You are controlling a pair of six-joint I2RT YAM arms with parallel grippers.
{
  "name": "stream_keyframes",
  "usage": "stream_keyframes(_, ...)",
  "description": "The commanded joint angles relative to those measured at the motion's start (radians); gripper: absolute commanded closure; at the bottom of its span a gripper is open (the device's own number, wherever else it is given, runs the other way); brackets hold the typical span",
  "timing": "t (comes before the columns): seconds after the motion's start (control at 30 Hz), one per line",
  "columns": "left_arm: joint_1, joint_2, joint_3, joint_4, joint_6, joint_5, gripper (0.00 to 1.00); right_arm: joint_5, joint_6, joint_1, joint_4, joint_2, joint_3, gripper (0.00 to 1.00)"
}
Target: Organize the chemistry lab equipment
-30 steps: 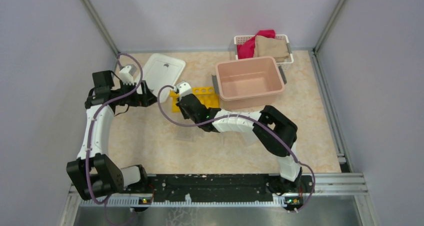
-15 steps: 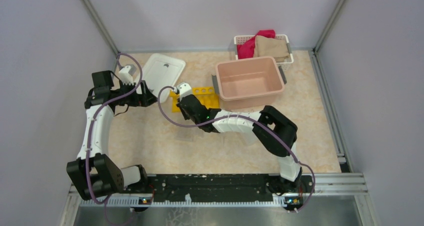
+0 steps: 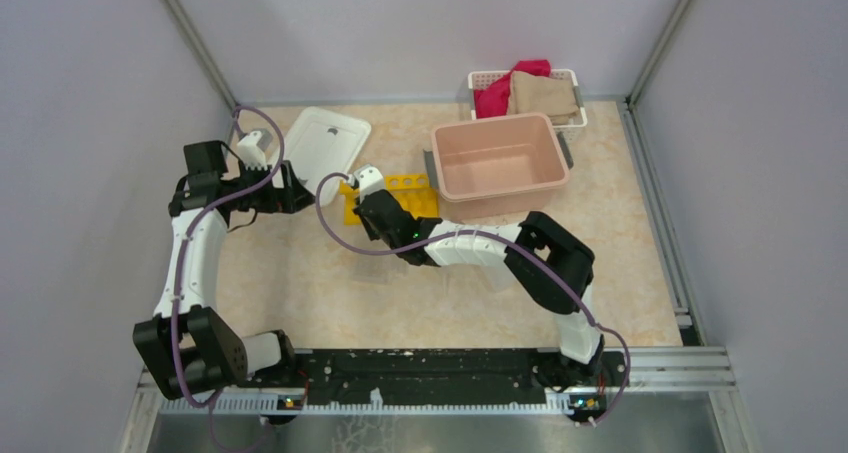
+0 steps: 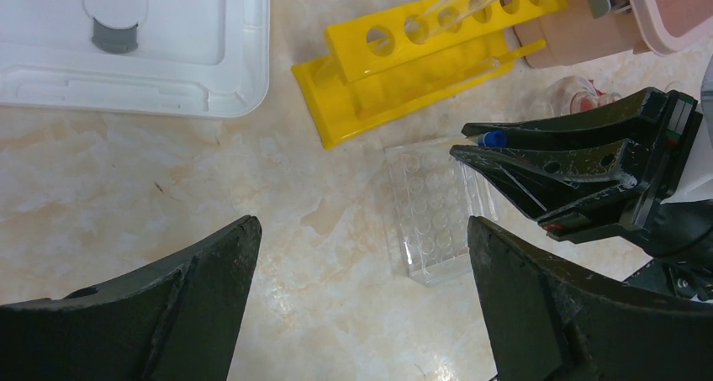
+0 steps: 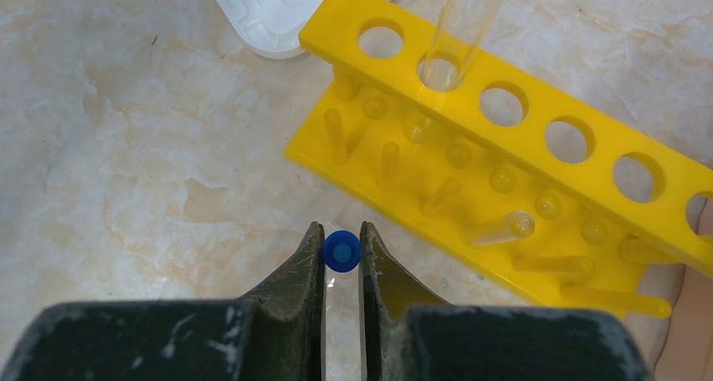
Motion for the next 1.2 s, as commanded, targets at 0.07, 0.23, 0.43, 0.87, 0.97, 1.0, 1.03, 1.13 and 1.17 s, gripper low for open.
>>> stream_keyframes(0.07,0.008,0.002,0.033,-0.014,-0.005,0.017,0.01,0.002,0.013,-0.006,0.042,0.013,-0.008,1.00)
stream_keyframes(0.23,0.007,0.001,0.033,-0.016,-0.006,0.021,0.01,0.005,0.015,-0.011,0.043,0.024,-0.012,1.00)
stream_keyframes(0.43,0.008,0.002,0.033,-0.016,-0.005,0.020,0.01,0.010,0.015,-0.018,0.047,0.032,-0.015,1.00)
stream_keyframes(0.87,0.012,0.003,0.027,-0.011,-0.007,0.022,0.01,0.053,-0.007,-0.023,0.062,0.009,-0.031,1.00)
stream_keyframes(0.97,0.012,0.004,0.025,-0.009,-0.007,0.020,0.01,0.050,-0.007,-0.025,0.065,0.005,-0.031,1.00)
stream_keyframes(1.0,0.012,0.004,0.025,-0.008,-0.007,0.020,0.01,0.049,-0.008,-0.024,0.065,0.004,-0.031,1.00)
stream_keyframes(1.03,0.013,0.006,0.025,-0.007,-0.007,0.021,0.01,0.048,-0.007,-0.026,0.063,0.004,-0.031,1.00)
stream_keyframes(1.13,0.014,0.007,0.025,-0.007,-0.008,0.021,0.01,0.043,-0.007,-0.026,0.057,0.003,-0.030,1.00)
stream_keyframes(1.17,0.015,0.007,0.025,-0.006,-0.008,0.021,0.01,0.041,-0.003,-0.026,0.055,-0.002,-0.032,1.00)
